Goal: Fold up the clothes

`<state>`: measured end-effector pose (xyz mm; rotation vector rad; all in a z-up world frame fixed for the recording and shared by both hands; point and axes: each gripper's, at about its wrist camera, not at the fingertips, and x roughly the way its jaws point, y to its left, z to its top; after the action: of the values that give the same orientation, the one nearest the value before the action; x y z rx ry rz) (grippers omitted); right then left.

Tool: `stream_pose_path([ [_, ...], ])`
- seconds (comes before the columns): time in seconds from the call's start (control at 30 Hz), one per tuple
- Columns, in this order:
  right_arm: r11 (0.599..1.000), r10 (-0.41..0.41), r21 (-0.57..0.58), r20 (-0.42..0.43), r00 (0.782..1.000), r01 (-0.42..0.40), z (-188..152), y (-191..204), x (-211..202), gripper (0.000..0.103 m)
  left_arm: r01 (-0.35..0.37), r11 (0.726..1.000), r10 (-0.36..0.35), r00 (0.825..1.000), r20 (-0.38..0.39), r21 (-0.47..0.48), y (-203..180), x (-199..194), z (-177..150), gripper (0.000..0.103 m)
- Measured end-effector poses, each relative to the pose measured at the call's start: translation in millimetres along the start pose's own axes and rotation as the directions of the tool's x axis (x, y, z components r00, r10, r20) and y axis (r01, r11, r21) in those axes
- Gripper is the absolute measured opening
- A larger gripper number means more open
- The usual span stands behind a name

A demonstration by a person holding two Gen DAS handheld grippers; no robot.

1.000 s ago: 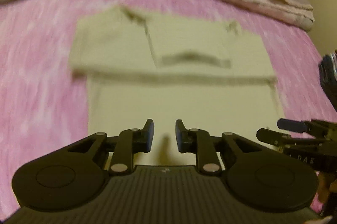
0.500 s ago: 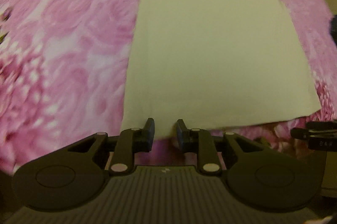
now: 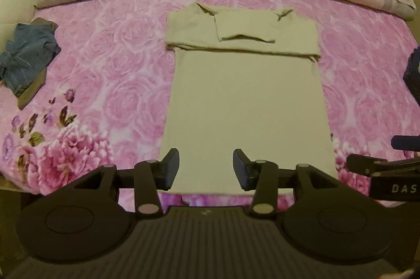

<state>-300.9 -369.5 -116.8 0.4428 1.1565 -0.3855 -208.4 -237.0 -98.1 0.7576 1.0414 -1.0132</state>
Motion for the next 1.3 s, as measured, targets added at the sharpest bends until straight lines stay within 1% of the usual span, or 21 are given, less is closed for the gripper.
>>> stream_pose_path([
  [0.1,1.0,0.0,-0.02,-0.027,1.0,0.0,-6.1,2.7,-7.9,0.097,-0.01,1.0,0.01,1.0,-0.007,0.005,-6.0,-13.7,-9.3,0.041],
  [0.23,0.998,0.005,-0.057,-0.033,0.999,-0.007,-14.8,6.7,-19.8,0.097,-0.005,1.0,0.005,1.0,-0.008,0.026,-11.1,-27.3,-23.0,0.041],
  [0.37,0.998,-0.001,-0.055,-0.044,0.999,-0.001,-23.5,8.4,-26.1,0.097,-0.003,0.999,0.004,1.0,-0.019,0.046,-12.2,-32.4,-31.1,0.041],
  [0.43,0.999,-0.004,-0.054,-0.049,0.999,0.001,-27.9,9.2,-29.2,0.097,-0.008,0.999,0.009,1.0,-0.025,0.041,-11.3,-31.9,-33.5,0.041],
  [0.9,1.0,-0.025,-0.018,-0.076,0.997,0.024,-42.7,24.0,-32.7,0.097,0.014,0.996,-0.011,0.999,-0.032,0.089,3.7,-32.3,-35.4,0.041],
  [1.3,0.999,-0.041,0.022,-0.077,0.996,0.043,-46.1,27.2,-31.8,0.097,0.04,0.99,-0.033,0.998,-0.052,0.137,5.0,-22.9,-31.8,0.042],
])
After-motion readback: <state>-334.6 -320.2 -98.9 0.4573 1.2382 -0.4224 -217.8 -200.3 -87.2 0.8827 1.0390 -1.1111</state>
